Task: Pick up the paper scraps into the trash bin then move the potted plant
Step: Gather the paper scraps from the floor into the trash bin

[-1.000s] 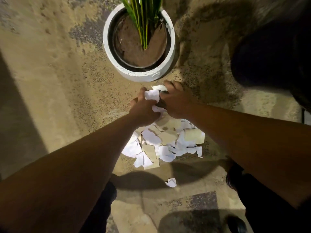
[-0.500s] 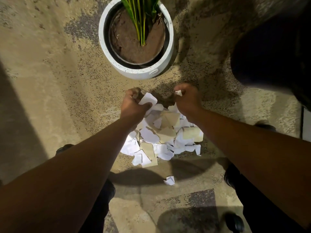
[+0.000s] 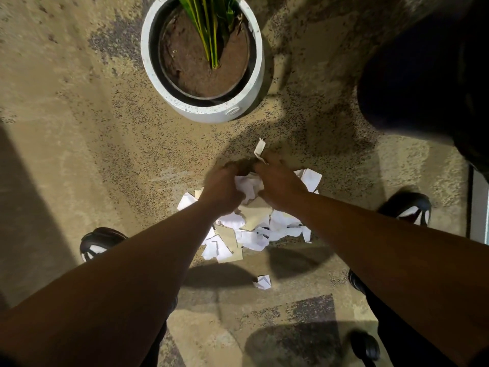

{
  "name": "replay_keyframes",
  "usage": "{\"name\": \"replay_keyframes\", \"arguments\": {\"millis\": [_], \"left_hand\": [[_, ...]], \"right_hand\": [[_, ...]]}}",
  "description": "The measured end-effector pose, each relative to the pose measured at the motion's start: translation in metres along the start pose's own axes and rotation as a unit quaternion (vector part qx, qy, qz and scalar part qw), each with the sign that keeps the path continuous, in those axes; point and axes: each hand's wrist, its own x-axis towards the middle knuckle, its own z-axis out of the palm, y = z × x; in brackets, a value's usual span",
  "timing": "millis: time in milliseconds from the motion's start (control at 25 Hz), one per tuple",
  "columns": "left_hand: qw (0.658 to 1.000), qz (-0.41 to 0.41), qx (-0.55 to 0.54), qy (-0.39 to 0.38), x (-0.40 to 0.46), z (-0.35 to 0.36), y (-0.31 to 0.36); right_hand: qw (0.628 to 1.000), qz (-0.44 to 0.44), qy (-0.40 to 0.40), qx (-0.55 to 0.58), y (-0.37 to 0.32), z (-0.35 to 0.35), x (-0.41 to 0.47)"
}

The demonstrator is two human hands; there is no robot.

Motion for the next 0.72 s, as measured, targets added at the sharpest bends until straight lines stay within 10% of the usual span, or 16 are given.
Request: {"name": "replay_keyframes", "arguments": {"millis": [240, 440, 720], "left_hand": [[0.992, -0.080, -0.088, 0.037, -0.016, -0.028, 0.014], [0.990, 0.036, -0.053, 0.128, -0.054, -0.059, 0.024], [0.938, 0.116, -0.162, 0.284, -0.116, -0.107, 0.088]], "right_hand": [[0.998, 0.014, 0.020, 0.057, -0.006, -0.031, -0.023], [0.984, 0.100, 0.094, 0.114, -0.020, -0.074, -0.083], [0.874, 0.259, 0.221, 0.348, -0.064, -0.141, -0.169]]}}
